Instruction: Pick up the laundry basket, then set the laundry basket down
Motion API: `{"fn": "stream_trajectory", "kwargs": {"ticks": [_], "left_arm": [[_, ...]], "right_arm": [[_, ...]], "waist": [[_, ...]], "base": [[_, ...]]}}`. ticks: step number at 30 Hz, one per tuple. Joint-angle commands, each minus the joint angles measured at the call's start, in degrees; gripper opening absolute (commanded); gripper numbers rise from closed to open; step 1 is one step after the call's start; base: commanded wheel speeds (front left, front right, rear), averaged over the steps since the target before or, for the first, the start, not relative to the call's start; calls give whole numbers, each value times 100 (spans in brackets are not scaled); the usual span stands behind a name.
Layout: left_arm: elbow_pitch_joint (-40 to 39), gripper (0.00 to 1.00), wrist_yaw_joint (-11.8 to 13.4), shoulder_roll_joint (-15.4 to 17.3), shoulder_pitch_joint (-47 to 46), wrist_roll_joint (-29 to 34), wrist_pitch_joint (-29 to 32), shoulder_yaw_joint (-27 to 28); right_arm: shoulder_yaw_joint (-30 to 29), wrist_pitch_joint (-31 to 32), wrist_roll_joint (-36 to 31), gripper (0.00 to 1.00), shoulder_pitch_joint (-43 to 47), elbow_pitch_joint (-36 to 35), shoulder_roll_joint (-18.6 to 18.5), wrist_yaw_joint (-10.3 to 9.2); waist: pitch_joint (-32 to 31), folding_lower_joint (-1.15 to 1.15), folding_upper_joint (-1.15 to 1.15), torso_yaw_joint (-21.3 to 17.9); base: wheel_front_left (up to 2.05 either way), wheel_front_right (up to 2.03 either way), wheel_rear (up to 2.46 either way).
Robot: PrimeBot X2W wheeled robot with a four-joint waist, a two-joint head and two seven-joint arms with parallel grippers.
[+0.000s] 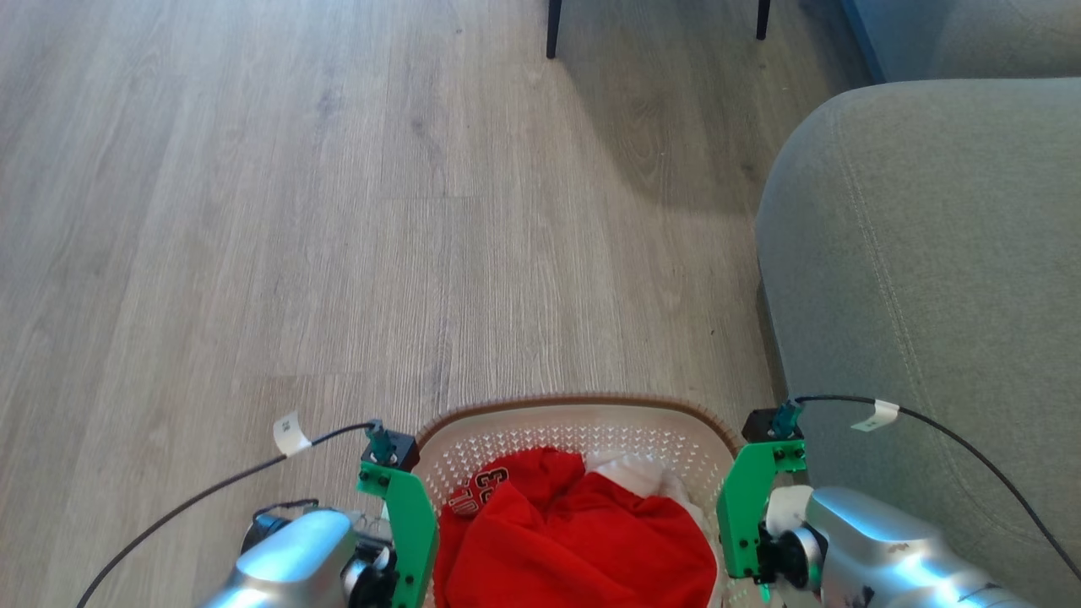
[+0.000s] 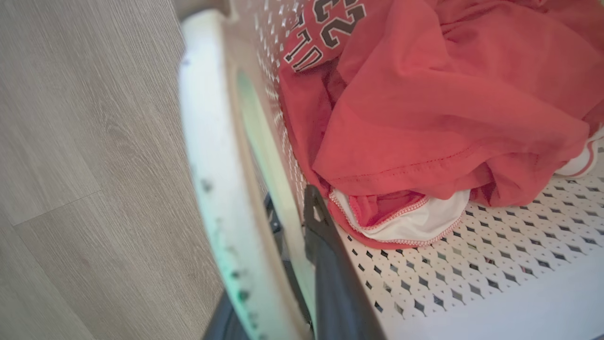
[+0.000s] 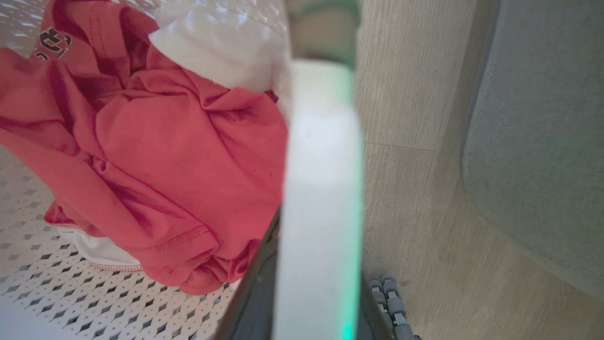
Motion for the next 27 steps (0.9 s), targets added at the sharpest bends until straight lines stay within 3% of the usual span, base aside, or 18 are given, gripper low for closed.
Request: {"fn": "stream_trajectory", "kwargs": {"ticks": [1, 27], "left_arm": [[-245, 0, -171, -94, -175, 97, -24, -3], [-216, 0, -171, -106, -138, 77, 4, -4]], "right_arm": [[74, -121, -23, 0, -137, -250, 253, 101], [185, -111, 20, 0, -163, -237, 225, 101]], "waist": [[-8, 1, 0, -1], [-82, 1, 0, 35]], "base": [[0, 0, 0], [0, 0, 0]]}}
